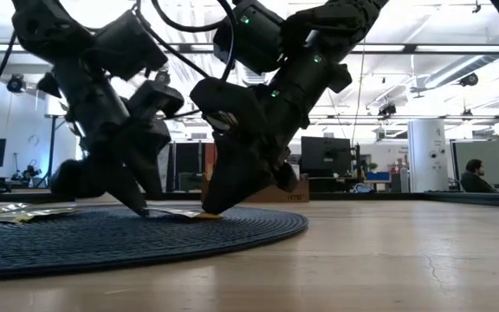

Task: Pick & Place Tea
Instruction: Put the orange tea bag into the left section of the wooden organizer

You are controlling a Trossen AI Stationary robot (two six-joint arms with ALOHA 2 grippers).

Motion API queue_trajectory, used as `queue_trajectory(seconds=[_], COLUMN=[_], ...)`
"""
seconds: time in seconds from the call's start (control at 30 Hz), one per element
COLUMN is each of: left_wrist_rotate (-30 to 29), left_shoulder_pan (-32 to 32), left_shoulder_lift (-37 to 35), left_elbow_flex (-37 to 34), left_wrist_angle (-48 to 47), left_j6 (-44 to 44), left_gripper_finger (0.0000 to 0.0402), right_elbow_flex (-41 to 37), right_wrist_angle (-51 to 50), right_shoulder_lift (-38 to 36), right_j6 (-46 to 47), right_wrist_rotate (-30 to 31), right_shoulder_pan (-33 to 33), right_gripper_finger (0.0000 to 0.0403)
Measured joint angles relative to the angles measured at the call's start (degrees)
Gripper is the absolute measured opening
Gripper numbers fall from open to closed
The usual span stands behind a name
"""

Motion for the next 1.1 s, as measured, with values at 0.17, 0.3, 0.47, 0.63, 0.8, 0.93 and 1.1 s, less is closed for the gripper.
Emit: queue_trajectory(seconds=[0.17, 0.3, 0.47, 0.63, 0.8, 0.93, 1.1], left_wrist_rotate=[1.01, 1.5, 1.2, 1.12, 1.04, 1.04, 1.07], left_shoulder_pan=[-0.1, -0.1, -0.07, -0.08, -0.05, -0.05, -0.01], left_shoulder_lift=[4.94, 6.4, 5.63, 5.1, 4.64, 3.79, 2.41], left_elbow_flex=[1.41, 2.49, 3.23, 3.23, 3.23, 3.23, 3.23], left_wrist_angle=[3.78, 5.13, 4.95, 4.71, 4.73, 4.73, 3.74], left_j6=[-0.77, -0.11, 1.5, 1.54, 1.54, 1.63, 2.78], left_gripper_finger=[0.0113, 0.0113, 0.0113, 0.0113, 0.0113, 0.0113, 0.0113], right_elbow_flex=[-0.09, -0.16, -0.35, -0.37, -0.39, -0.17, -0.11], right_wrist_angle=[0.27, 0.27, 0.59, 0.56, 0.54, 0.14, -0.04], right_shoulder_lift=[0.0, 0.0, -0.03, -0.2, -0.5, -0.72, -0.72], right_j6=[0.0, 0.0, -0.03, -0.2, -0.22, -0.57, -0.63], right_wrist_rotate=[-0.22, -0.37, -0.31, -0.21, -0.17, -0.15, -0.13], right_shoulder_pan=[0.04, 0.07, 0.11, 0.09, 0.07, 0.07, 0.05], right_gripper_finger=[0.0043, 0.0043, 0.0043, 0.0043, 0.0043, 0.0043, 0.0043])
